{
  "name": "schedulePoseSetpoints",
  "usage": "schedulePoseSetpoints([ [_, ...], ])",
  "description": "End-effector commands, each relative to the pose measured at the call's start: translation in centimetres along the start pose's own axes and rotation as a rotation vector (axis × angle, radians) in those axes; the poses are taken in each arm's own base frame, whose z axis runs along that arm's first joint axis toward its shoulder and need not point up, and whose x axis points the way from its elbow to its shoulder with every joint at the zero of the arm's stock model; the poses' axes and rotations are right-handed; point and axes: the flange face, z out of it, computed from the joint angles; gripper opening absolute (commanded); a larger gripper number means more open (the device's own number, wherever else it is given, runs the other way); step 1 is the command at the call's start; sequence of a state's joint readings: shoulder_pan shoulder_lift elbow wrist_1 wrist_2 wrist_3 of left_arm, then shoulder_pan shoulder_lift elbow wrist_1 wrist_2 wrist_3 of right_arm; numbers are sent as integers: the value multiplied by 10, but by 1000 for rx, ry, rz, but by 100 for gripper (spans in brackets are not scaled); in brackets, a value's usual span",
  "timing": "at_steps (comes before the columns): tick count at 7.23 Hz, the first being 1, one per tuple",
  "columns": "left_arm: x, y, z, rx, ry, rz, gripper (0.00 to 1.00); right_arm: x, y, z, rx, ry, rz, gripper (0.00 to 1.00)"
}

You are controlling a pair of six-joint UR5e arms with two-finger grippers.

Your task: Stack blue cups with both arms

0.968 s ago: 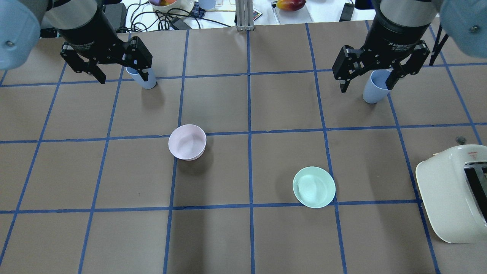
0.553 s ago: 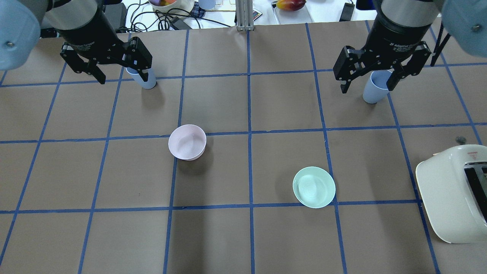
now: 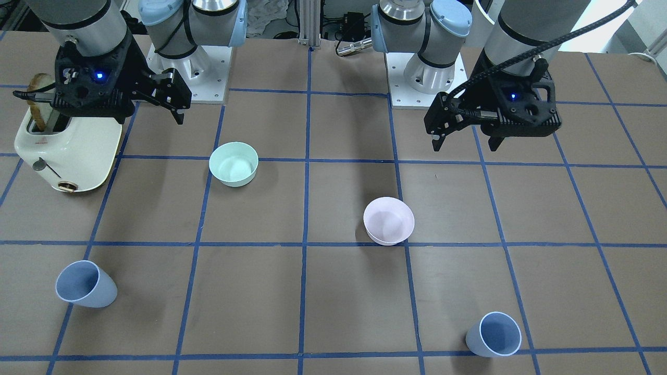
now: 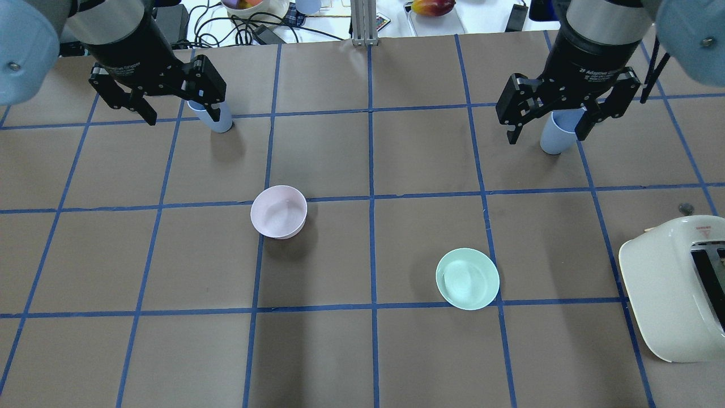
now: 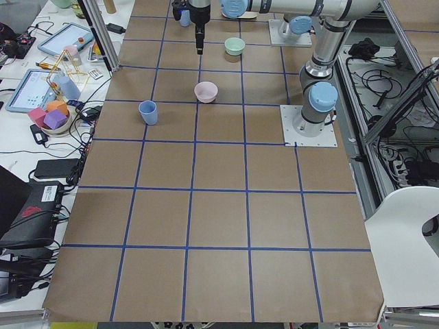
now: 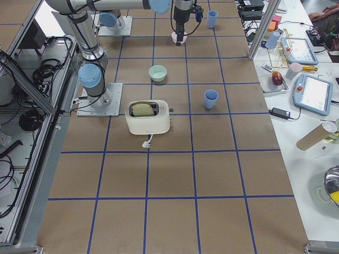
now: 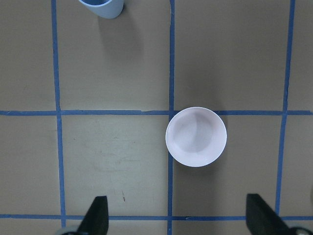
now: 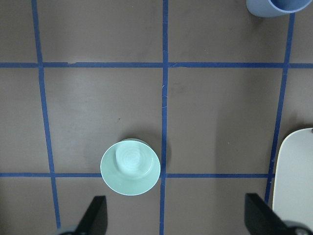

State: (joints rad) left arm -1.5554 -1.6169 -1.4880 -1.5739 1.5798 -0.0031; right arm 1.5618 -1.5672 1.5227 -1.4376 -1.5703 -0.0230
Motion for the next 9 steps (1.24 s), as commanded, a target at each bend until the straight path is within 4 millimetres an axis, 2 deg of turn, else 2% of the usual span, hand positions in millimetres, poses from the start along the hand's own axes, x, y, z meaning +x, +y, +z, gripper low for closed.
schedulePoseSetpoints([
  [1,0,0,0,0,0,0,100,-2,1,0,-3,5,-4,100],
  [5,0,0,0,0,0,0,100,5,-2,6,-17,13,6,100],
  [7,0,0,0,0,0,0,100,31,-10,7,-17,77,30,100],
  [9,0,0,0,0,0,0,100,71,-26,14,-34,59,6,100],
])
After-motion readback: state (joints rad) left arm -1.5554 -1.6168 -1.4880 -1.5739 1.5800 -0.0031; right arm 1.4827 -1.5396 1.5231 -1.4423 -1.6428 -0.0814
